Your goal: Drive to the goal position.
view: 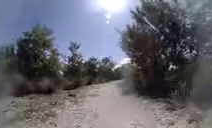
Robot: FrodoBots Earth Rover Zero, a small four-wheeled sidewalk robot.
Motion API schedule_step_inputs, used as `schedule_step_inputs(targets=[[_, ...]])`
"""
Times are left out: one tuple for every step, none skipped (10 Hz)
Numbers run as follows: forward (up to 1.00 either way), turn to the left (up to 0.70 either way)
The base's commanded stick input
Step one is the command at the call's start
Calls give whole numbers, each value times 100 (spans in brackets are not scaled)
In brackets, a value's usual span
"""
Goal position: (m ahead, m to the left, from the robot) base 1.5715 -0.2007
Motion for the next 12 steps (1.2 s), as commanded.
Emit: schedule_step_inputs(targets=[[45,0],[45,0],[45,0],[45,0],[45,0],[45,0],[45,0],[45,0],[45,0],[45,0],[45,0],[45,0]])
